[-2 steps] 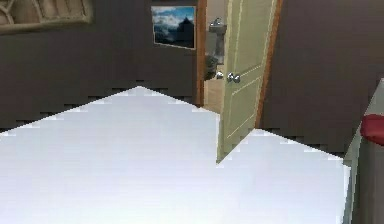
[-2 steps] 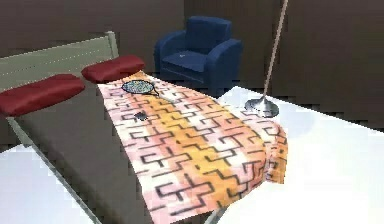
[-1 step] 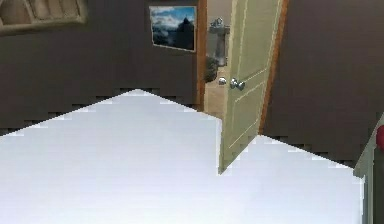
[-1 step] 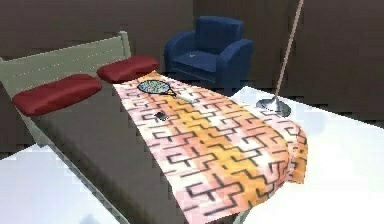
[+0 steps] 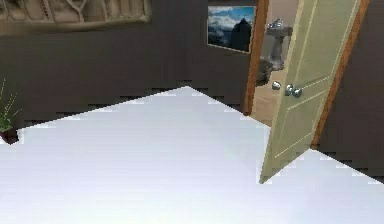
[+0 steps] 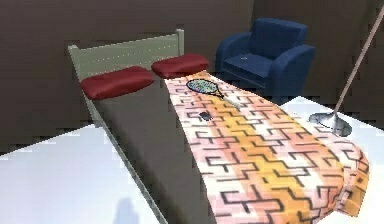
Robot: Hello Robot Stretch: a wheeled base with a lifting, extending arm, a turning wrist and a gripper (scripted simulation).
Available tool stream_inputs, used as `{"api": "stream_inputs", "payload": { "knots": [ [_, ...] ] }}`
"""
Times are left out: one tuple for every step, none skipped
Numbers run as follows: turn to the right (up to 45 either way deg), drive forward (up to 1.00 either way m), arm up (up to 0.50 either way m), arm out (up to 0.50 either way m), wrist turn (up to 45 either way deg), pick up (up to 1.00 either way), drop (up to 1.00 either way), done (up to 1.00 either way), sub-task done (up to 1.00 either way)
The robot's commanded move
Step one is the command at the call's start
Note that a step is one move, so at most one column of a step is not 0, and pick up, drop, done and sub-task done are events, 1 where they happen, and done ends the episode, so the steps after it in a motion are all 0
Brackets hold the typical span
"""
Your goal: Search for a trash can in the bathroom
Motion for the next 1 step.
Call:
{"api": "stream_inputs", "payload": {
  "knots": [
    [-3.0,0.00,0.00,0.00,0.0,0.00,0.00,0.00,0.00]
  ]
}}
